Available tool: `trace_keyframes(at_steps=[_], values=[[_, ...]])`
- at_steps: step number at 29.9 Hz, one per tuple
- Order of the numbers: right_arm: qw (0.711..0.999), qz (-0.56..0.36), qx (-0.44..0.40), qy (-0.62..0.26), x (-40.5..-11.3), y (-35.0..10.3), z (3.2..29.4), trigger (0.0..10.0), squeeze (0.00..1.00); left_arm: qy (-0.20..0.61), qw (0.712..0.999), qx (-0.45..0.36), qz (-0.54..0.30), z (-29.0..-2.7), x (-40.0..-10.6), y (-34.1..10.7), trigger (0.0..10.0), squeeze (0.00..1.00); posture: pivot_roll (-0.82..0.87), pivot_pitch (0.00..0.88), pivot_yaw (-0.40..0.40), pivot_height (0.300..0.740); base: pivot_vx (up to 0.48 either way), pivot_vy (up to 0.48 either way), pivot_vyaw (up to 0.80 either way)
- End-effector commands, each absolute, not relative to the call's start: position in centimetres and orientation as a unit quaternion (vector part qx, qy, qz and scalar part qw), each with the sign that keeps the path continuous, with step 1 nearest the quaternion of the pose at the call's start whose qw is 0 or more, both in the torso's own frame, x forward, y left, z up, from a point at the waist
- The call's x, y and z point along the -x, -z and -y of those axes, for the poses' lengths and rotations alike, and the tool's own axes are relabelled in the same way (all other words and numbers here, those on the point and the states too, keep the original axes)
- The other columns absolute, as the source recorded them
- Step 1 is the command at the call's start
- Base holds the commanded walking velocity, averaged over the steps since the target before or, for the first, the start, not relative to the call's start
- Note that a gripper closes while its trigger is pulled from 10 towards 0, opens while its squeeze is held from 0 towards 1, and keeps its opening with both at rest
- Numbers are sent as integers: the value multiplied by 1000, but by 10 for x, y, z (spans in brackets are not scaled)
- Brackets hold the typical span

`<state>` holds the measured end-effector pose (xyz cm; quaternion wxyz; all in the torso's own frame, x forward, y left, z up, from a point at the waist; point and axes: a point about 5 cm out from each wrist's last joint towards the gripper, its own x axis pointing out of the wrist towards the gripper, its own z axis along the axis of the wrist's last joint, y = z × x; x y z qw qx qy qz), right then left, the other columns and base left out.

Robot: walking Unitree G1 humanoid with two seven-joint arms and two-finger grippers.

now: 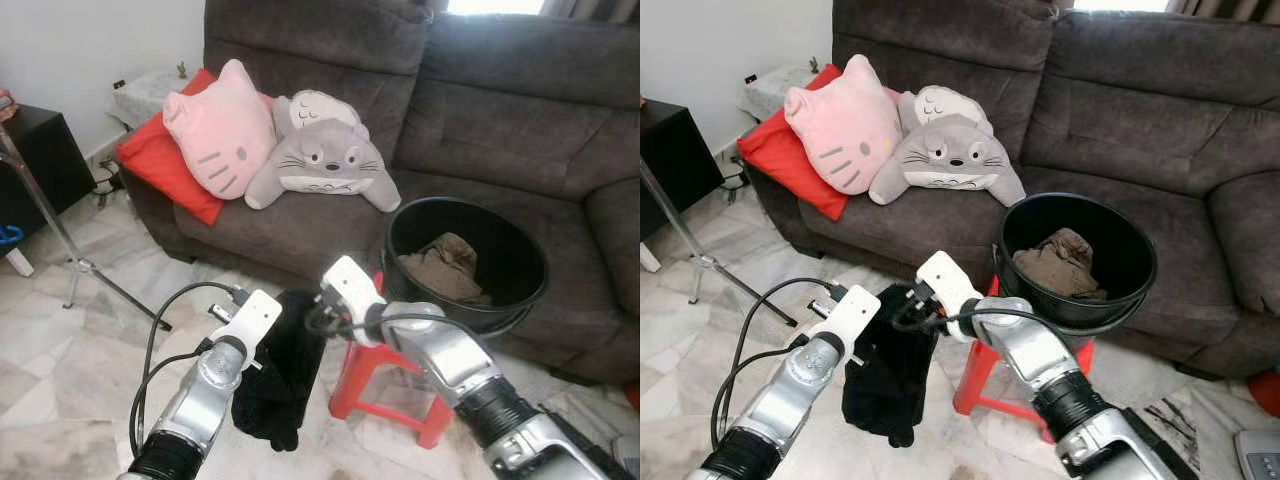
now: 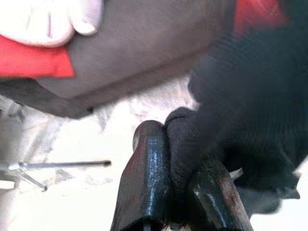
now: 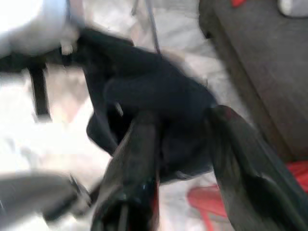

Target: Hang hanger

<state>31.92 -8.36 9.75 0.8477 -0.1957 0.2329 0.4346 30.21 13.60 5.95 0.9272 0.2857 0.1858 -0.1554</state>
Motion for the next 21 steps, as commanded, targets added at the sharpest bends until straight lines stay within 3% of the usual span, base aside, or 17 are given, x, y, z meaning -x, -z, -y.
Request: trace_keyframes(at_steps=[1, 3, 9, 15, 17, 21], values=[[832, -232, 231, -448, -319, -96, 85, 10000, 0, 169, 923, -291, -187, -136, -303, -65, 0, 0, -19, 0, -41, 740, 0, 0, 0], [812, -238, 248, -471, -315, -94, 89, 10000, 0, 183, 916, -294, -201, -140, -301, -66, 0, 0, -16, 0, -41, 740, 0, 0, 0], [815, -234, 265, -459, -318, -92, 95, 10000, 0, 196, 911, -284, -224, -143, -298, -66, 0, 0, -13, 0, -37, 740, 0, 0, 0], [838, -194, 213, -463, -321, -98, 80, 10000, 0, 171, 932, -201, -249, -139, -298, -67, 0, 0, -12, 0, -32, 740, 0, 0, 0], [834, -182, 174, -492, -314, -99, 69, 10000, 0, 156, 940, -170, -250, -137, -300, -70, 0, 0, -4, 0, -35, 740, 0, 0, 0], [809, -176, 171, -534, -301, -96, 58, 10000, 0, 128, 955, -119, -240, -133, -306, -80, 0, 0, -5, 0, -34, 740, 0, 0, 0]])
